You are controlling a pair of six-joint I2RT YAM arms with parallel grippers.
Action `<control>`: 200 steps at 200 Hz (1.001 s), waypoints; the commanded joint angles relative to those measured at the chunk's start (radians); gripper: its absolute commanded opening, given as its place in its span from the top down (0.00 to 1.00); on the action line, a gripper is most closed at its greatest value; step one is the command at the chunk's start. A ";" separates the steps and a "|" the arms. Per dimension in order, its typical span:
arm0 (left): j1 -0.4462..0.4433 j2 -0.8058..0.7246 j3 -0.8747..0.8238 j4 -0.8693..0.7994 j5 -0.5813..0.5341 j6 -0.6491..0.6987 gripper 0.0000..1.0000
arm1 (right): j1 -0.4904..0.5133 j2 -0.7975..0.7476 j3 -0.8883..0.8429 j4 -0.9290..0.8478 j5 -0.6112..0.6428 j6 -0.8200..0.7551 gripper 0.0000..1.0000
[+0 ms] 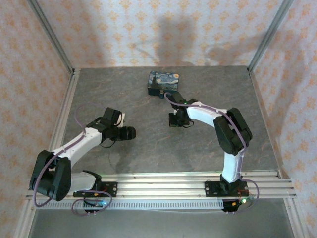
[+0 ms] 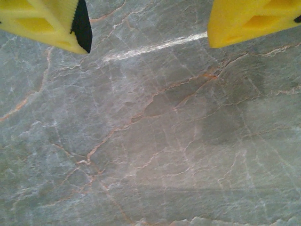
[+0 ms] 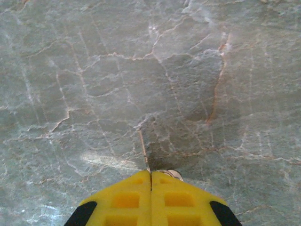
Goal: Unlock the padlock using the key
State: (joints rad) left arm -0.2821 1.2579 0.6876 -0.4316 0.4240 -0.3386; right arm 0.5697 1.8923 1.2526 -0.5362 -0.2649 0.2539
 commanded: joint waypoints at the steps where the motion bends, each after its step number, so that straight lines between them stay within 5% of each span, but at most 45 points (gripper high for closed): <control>1: -0.013 -0.087 -0.003 0.096 0.057 0.015 0.28 | 0.001 -0.067 -0.070 0.067 -0.025 -0.044 1.00; 89: -0.011 -0.138 0.069 0.162 0.271 -0.051 0.32 | 0.001 -0.270 -0.285 0.422 -0.182 -0.035 1.00; 200: 0.006 -0.111 0.166 0.317 0.473 -0.105 0.41 | 0.002 -0.484 -0.329 0.538 -0.560 -0.196 1.00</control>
State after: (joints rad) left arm -0.2817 1.1324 0.8032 -0.1989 0.7944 -0.4461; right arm 0.5694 1.4437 0.8993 -0.0235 -0.6926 0.1131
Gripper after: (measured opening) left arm 0.609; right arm 0.059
